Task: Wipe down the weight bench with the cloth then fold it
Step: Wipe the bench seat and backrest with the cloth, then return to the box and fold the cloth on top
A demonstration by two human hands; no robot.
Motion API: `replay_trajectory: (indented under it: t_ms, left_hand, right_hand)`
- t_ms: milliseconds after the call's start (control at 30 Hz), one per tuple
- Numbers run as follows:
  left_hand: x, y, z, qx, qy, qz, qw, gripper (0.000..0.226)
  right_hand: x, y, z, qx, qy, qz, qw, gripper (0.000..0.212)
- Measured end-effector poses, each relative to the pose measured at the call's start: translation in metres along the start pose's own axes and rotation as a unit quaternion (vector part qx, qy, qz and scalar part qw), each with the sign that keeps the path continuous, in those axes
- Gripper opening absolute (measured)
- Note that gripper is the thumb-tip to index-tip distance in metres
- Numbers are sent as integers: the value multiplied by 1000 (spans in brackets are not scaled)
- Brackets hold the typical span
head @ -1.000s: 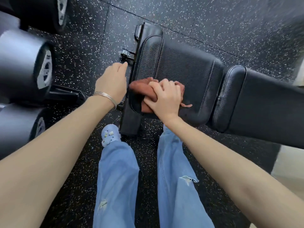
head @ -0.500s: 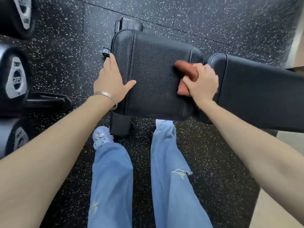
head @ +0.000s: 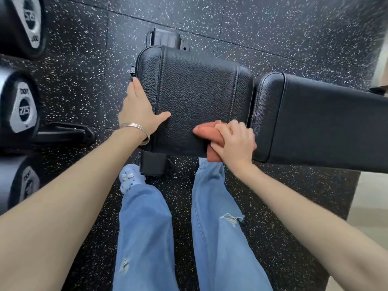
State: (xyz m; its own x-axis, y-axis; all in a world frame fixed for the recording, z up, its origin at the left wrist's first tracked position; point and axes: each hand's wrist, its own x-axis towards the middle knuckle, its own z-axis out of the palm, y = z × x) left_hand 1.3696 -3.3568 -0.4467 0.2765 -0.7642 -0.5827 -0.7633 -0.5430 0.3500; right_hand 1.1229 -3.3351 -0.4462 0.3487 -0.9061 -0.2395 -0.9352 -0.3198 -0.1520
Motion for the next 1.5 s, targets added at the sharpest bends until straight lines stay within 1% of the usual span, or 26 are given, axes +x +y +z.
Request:
replay_trajectory:
  t_ms: [67, 167, 200, 267, 333, 400, 467, 567, 633, 700, 767, 867, 933, 1000, 1067, 1133, 1267, 1433, 1500]
  left_hand:
    - [-1, -1, 0, 0, -8, 3, 1000, 114]
    - [0, -5, -1, -3, -11, 14, 1000, 114]
    - [0, -7, -2, -7, -13, 19, 1000, 113]
    - [0, -13, -3, -12, -17, 28, 999, 113]
    - [-1, -18, -3, -11, -23, 38, 999, 113]
    - [-1, -27, -3, -17, -34, 45, 998, 113]
    - [-1, -38, -3, -26, -47, 47, 997, 114]
    - [-5, -52, -4, -27, -75, 46, 996, 116]
    - [-12, -59, -7, -13, -101, 51, 993, 117]
    - [-20, -64, -13, 8, -131, 66, 989, 116]
    - [-29, -69, -20, 57, -146, 78, 985, 114]
    - [-40, -70, -35, 124, -144, 87, 978, 108]
    - [-50, -67, -47, 144, -156, 88, 973, 102]
    - [-63, -62, -64, 164, -162, 100, 968, 96]
    - [-79, -54, -85, 177, -157, 122, 964, 89]
    - [-96, -44, -111, 192, -141, 154, 959, 81]
    - [-132, -17, -168, 272, -68, 214, 936, 62]
    - [-173, 21, -241, 308, 12, 235, 922, 58]
    - [-191, 35, -268, 311, 36, 239, 919, 57]
  right_hand:
    - [42, 3, -10, -17, 12, 9, 1000, 39]
    - [133, 3, -26, -1, 56, 121, 991, 41]
    - [160, 0, -30, 14, 53, 152, 987, 42]
    - [199, -9, -35, 29, 14, 196, 980, 45]
    - [208, -20, -32, 17, -2, 216, 976, 46]
    - [193, -33, -28, -1, 31, 214, 976, 46]
    - [164, -48, -19, -7, 71, 183, 981, 45]
    - [105, -76, -4, -24, 73, 96, 992, 46]
    - [64, -95, 5, -5, 70, 74, 995, 43]
    - [21, -112, 13, -4, 48, 60, 997, 42]
    - [-10, -124, 18, -14, 15, 39, 999, 41]
    - [-15, -128, 11, -11, -80, 36, 996, 39]
    - [-7, -126, -6, -11, -147, 23, 989, 42]
    - [-5, -125, -30, -26, -168, -5, 985, 42]
    - [-10, -126, -61, -25, -155, -11, 987, 37]
    - [-14, -127, -95, -21, -145, 4, 989, 35]
    - [-14, -130, -169, -39, -111, 10, 993, 37]
    - [-13, -139, -267, -47, -66, 23, 996, 49]
    - [-13, -145, -305, -54, -57, 25, 997, 50]
